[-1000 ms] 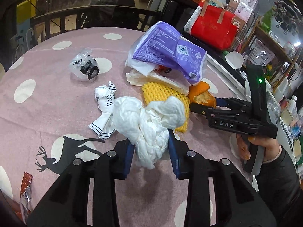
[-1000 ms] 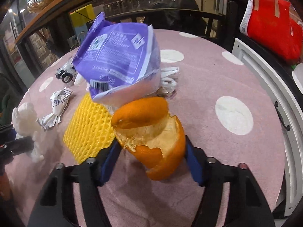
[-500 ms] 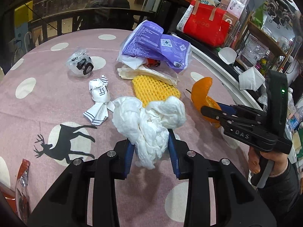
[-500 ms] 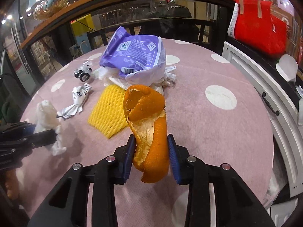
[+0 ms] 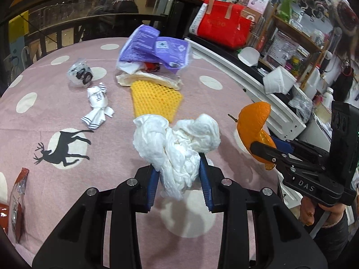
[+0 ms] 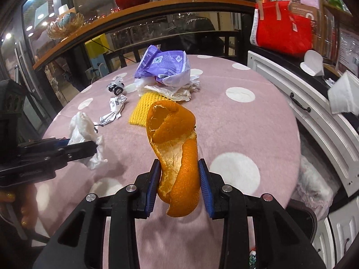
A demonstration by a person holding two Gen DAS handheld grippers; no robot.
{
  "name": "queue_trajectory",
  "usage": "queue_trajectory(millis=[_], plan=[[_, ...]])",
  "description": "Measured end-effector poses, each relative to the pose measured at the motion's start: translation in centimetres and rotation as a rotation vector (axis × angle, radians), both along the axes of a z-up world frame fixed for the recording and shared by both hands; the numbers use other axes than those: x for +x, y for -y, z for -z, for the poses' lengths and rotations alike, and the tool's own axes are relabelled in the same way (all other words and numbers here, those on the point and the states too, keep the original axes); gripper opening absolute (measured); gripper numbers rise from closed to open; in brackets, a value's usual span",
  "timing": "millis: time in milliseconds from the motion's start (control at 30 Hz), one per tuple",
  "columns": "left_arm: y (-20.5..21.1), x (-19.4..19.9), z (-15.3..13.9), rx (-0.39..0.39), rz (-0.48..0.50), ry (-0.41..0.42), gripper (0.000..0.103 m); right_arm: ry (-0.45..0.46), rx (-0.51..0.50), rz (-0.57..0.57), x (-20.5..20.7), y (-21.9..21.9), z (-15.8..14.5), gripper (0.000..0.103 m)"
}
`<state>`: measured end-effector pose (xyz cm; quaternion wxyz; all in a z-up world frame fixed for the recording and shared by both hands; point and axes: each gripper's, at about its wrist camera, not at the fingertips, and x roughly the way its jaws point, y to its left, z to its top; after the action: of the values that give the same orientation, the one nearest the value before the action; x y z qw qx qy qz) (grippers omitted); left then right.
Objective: Collect trash
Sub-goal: 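Carry the orange peel and white tissue over the black bin with both grippers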
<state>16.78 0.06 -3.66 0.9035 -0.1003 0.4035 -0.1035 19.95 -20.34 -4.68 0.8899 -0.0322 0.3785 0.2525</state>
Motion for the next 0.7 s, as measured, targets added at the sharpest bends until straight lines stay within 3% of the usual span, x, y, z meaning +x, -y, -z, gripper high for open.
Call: queue_trajectory(millis=[267,700], plan=[[4.3,-2.3,-0.6,0.006,0.102,0.03,0.034,0.016,0.025,0.08,-4.3,3.9,-0.2,0.034],[10.5,-4.4,-0.8,0.018,0.254,0.043,0.034,-0.031,0.016,0.274,-8.7,11.4,2.3,0.034]])
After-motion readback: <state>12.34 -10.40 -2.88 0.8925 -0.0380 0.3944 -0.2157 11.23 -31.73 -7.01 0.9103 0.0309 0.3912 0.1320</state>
